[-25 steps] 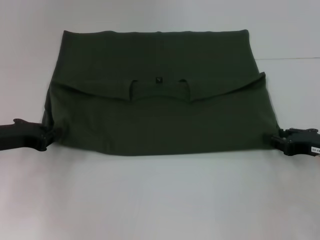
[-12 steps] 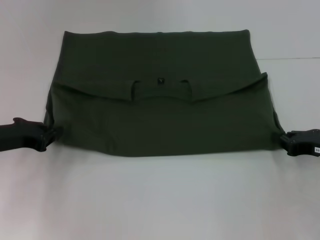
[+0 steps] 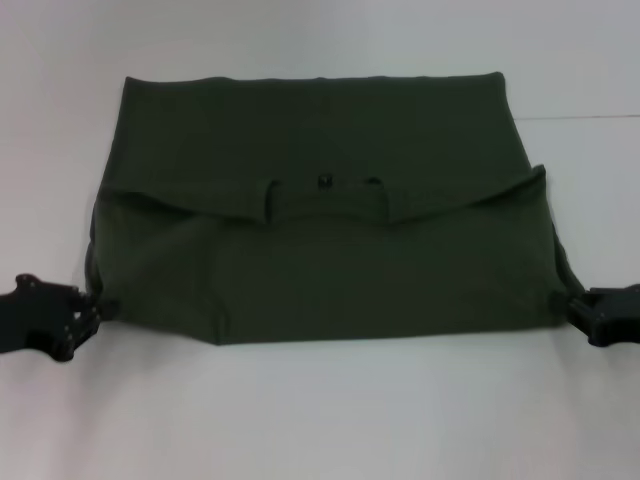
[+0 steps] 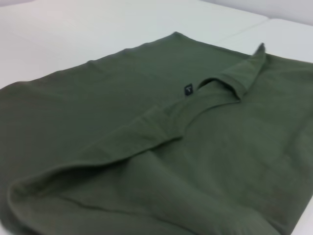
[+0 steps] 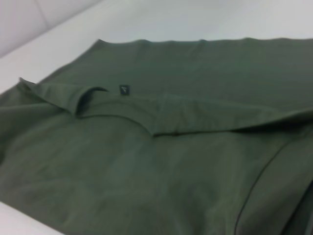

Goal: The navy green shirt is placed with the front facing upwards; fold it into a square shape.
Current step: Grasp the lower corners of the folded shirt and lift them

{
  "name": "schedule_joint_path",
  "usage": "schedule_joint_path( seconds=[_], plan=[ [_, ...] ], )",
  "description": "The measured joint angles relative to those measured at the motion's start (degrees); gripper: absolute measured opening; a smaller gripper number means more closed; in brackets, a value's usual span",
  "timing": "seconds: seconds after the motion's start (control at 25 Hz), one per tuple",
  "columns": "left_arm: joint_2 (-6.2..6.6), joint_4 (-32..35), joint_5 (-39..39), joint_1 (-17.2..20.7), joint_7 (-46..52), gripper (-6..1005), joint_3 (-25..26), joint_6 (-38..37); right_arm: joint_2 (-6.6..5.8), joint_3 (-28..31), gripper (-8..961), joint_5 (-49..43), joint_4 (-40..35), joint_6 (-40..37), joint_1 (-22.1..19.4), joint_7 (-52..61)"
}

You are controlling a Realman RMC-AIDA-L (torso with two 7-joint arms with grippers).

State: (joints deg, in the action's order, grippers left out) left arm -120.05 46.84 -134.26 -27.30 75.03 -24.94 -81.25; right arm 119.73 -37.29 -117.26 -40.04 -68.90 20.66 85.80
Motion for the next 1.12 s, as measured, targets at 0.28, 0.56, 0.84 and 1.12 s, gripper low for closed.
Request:
schedule_joint_path(
  seconds=[0.28,0.56,0.84,1.12],
  plan=[
    [-0.90,2.14,1.84,4.20,-6.82,69,6.60,-8.49,0.13,4.58,46,2.51,-0.39,-8.04,-5.09,-7.37],
    [-1.64,2.91,1.62,10.19,-17.54,69,11.36,-19.68,0.25,9.59,46,2.41,0.81,-17.37,-11.08,-17.85],
    [-3.17,3.90,1.57,15.34,-26.94,69,15.25,-27.91,0.34,14.16,46,2.18,3.50,-24.92,-16.46,-28.63],
    [-3.65,4.02,1.02,17.57,-27.83,70,16.14,-30.76,0.25,15.10,45,1.77,4.93,-29.17,-20.15,-33.36]
  ],
)
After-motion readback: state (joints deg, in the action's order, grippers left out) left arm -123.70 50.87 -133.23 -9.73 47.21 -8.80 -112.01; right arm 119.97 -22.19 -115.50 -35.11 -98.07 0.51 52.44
